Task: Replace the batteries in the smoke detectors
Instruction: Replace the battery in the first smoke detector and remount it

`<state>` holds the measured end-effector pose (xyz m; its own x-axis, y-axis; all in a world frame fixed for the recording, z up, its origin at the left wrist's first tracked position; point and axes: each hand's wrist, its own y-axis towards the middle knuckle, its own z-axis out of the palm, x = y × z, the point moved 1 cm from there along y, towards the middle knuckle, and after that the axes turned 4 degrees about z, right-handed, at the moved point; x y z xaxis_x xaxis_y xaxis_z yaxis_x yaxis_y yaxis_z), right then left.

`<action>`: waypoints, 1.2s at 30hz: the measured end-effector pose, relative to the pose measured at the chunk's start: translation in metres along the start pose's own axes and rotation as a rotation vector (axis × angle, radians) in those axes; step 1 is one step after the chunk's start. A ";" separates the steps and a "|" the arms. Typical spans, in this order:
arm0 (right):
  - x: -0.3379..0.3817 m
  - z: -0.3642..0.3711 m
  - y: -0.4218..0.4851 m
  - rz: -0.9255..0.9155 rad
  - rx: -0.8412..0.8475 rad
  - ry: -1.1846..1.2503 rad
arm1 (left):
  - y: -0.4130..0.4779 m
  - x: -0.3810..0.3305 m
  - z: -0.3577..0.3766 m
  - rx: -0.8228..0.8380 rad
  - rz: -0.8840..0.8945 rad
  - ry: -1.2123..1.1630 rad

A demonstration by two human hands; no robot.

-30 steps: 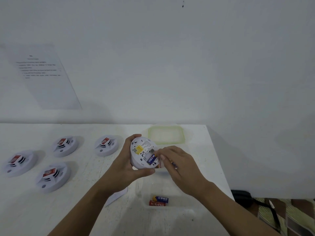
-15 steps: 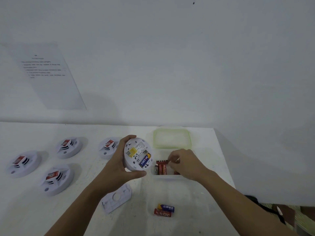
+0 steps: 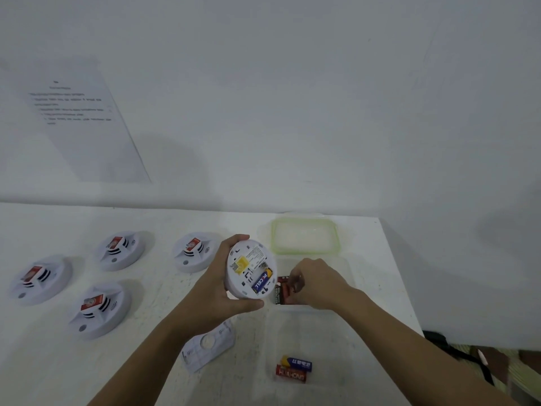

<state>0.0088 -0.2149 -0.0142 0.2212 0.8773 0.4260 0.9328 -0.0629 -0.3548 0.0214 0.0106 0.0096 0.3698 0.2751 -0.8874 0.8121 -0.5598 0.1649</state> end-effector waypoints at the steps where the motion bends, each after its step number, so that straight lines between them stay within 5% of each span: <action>1: -0.001 0.001 0.001 0.000 0.003 0.020 | 0.001 0.000 0.001 0.000 -0.002 -0.003; 10: -0.013 0.003 -0.015 -0.059 -0.155 0.406 | -0.001 -0.003 0.005 0.010 -0.022 -0.047; 18: 0.000 -0.043 -0.070 -0.261 -0.385 1.082 | -0.006 -0.018 0.012 0.033 -0.063 -0.067; 31: 0.004 -0.019 -0.097 -0.580 -0.386 0.724 | -0.013 -0.044 0.029 0.090 -0.024 -0.084; 36: 0.007 -0.021 -0.097 -0.514 -0.278 0.785 | -0.016 -0.050 0.031 0.110 0.007 -0.059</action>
<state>-0.0747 -0.2126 0.0405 -0.1981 0.2699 0.9423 0.9801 0.0402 0.1946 -0.0243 -0.0186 0.0378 0.3456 0.2261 -0.9108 0.7540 -0.6446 0.1261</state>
